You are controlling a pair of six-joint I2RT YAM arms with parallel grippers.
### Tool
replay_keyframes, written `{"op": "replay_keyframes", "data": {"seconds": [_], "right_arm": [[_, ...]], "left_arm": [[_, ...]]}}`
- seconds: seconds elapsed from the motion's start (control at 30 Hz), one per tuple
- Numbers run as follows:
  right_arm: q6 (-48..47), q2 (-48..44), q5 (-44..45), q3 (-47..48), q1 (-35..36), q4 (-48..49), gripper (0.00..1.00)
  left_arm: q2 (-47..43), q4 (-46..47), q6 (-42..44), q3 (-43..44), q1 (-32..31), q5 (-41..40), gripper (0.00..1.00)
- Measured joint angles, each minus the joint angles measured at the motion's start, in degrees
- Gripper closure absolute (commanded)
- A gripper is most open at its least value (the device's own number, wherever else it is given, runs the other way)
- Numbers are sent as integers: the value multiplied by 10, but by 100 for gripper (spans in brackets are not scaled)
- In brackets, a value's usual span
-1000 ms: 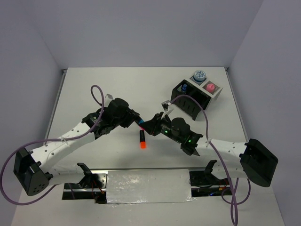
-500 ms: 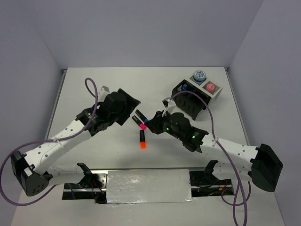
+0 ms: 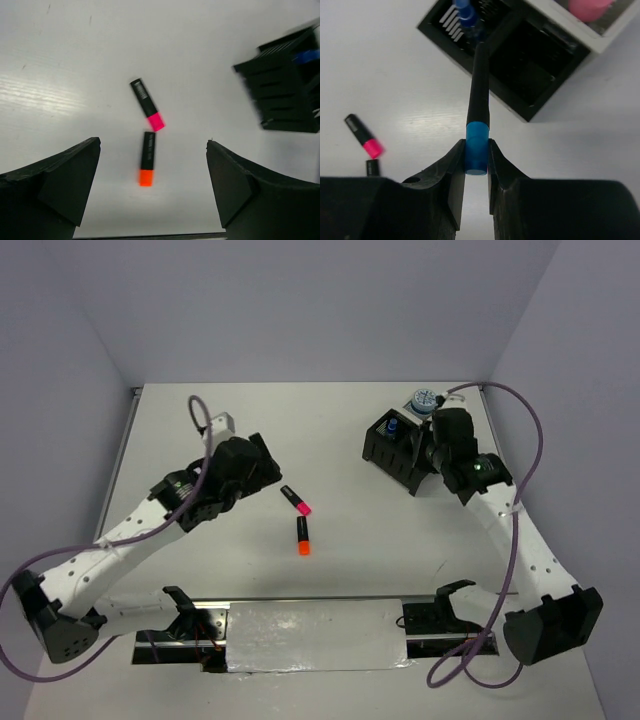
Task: Sort the stationery into containers
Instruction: Place the pen in the storage box, then pick up the pen from the center of the board.
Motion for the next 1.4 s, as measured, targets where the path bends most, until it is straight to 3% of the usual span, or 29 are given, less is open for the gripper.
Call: {"op": "replay_keyframes", "data": {"seconds": [0.23,0.53,0.57,0.63,0.67,0.7,0.73,0.77,0.8,1.1,1.4], "right_arm": [[-65,112,-8,89,-82,-66,100],[-98,211,-36,103,-116,-81,94],[-100,214,-40,104,-119,-81,86],[-105,220,-47,110,-123,-82,78],[-106,225,-49,113,-124,-82,55],[-106,230,-52,118,-124,-82,40],[-106,236,-54,120,-124,-80,32],[-109,241,-56,122,-124,-80,6],[-106,245,-59,122,-125,-80,0],[-107,219,-73,136,-121,-85,0],[-83,-14,-90,67,-21,-38,0]], "left_arm": [[49,2,102,-76,-4,63,1],[55,38,151,-98,-23,112,1],[55,43,154,-104,-25,115,1],[58,50,158,-114,-28,121,1],[61,52,159,-120,-30,124,1],[64,54,159,-123,-31,126,1],[67,56,159,-127,-33,129,1],[71,60,159,-130,-34,131,1],[74,62,159,-133,-35,134,1],[121,95,160,-139,-62,150,1],[224,117,143,-132,-75,153,5]]}}
